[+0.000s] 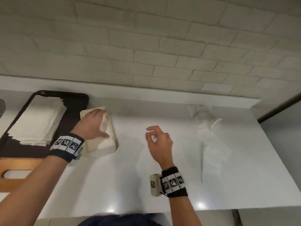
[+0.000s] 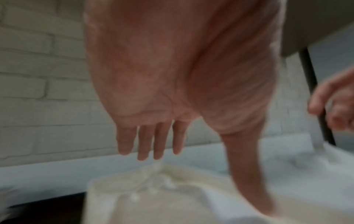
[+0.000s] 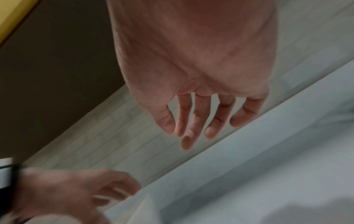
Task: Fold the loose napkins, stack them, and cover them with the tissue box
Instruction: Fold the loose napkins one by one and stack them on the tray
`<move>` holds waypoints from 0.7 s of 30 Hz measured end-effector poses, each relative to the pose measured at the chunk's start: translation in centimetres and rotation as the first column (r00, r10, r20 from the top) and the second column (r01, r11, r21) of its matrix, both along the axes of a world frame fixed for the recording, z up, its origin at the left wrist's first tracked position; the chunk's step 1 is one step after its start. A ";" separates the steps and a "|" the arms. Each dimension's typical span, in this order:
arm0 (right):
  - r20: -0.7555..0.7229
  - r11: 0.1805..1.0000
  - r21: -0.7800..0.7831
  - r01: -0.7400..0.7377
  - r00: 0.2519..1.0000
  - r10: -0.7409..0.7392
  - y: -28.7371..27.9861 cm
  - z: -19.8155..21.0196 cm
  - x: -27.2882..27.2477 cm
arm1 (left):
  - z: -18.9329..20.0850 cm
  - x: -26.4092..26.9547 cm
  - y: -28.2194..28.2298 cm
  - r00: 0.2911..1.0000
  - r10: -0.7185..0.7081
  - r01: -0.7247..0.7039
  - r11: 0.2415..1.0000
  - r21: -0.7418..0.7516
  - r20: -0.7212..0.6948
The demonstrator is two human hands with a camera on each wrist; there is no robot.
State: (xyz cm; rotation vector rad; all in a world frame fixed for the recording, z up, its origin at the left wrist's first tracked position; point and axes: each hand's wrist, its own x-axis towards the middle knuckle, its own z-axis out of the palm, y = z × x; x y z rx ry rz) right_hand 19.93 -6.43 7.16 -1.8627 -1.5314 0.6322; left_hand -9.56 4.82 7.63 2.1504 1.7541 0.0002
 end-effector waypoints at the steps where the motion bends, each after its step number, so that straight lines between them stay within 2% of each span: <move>1: -0.002 0.997 0.036 0.065 0.998 -0.065 -0.4 -0.4 3.0 | 0.3 1.5 -0.8 0.993 0.021 -0.030 0.996 0.079 0.113; 4: 0.018 0.953 0.042 0.301 0.953 -0.302 -2.4 -2.5 12.6 | 0.3 7.2 -3.6 0.930 -0.007 -0.082 0.971 0.226 0.367; 7: 0.200 0.798 -0.114 0.592 0.800 -0.566 -5.6 -5.3 20.8 | -1.4 13.4 -5.7 0.868 -0.056 -0.033 0.985 0.171 0.494; 9: 0.357 0.659 -0.327 0.678 0.734 -0.578 -7.5 -7.6 24.2 | -3.0 17.8 -6.8 0.866 -0.083 0.033 0.993 0.111 0.493; 10: 0.384 0.610 -0.409 0.679 0.735 -0.560 -8.1 -8.3 25.2 | -3.9 20.1 -7.3 0.866 -0.096 0.069 0.995 0.071 0.492; 11: 0.358 0.597 -0.458 0.659 0.751 -0.555 -8.5 -8.9 26.0 | -4.7 22.4 -7.8 0.862 -0.101 0.104 0.994 0.021 0.497; 12: 0.297 0.613 -0.480 0.627 0.774 -0.559 -8.6 -9.4 26.8 | -5.4 24.8 -8.3 0.856 -0.103 0.135 0.990 -0.027 0.507; 14: 0.154 0.700 -0.475 0.533 0.833 -0.531 -8.3 -10.1 27.5 | -6.7 28.3 -9.2 0.837 -0.099 0.182 0.978 -0.103 0.537; 18: -0.137 0.895 -0.313 0.317 0.918 -0.373 -8.9 -8.8 29.1 | -7.6 35.4 -10.4 0.799 -0.022 0.205 0.949 -0.238 0.601; 19: -0.241 0.932 -0.264 0.247 0.919 -0.312 -9.1 -7.7 29.3 | -7.7 36.9 -10.5 0.796 0.004 0.205 0.939 -0.276 0.605; 21: -0.469 0.982 -0.158 0.108 0.867 -0.171 -9.6 -5.3 29.1 | -7.0 39.4 -10.8 0.771 0.080 0.205 0.908 -0.365 0.632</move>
